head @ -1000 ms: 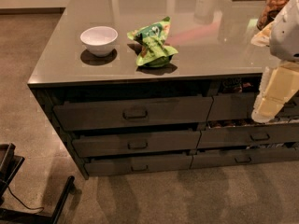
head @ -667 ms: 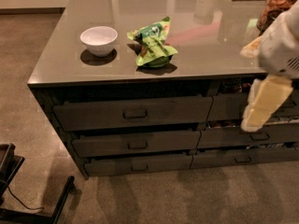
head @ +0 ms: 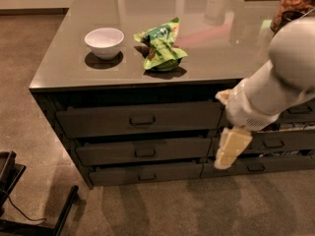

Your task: Open middle drawer

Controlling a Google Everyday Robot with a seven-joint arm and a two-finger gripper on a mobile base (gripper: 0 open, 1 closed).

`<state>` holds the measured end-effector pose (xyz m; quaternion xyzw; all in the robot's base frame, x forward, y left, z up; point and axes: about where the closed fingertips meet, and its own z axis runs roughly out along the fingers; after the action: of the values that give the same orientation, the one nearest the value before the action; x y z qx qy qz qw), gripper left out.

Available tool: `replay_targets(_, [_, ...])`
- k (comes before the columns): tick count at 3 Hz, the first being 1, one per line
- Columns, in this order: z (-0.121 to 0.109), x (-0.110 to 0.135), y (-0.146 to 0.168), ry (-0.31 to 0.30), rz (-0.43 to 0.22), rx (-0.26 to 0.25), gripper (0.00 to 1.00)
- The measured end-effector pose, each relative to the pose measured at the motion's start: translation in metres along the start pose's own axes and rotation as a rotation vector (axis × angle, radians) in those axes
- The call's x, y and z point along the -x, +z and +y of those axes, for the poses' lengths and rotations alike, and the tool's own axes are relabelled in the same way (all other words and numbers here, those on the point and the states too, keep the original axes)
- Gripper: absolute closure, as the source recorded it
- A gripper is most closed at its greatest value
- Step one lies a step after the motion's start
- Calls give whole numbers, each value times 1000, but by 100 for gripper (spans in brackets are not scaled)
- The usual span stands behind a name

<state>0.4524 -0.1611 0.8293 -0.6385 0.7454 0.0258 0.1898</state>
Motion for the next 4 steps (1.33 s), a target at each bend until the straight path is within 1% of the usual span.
replay_targets(1, [-1,-3,84,-3,-27,1,0])
replay_targets(2, [-1,-3,84,-3,-26,3,0])
replay_targets(3, [2,-7,94,-31,-7,-6,0])
replay_targets(4, [9,-13,128,-82,-12,-15,0])
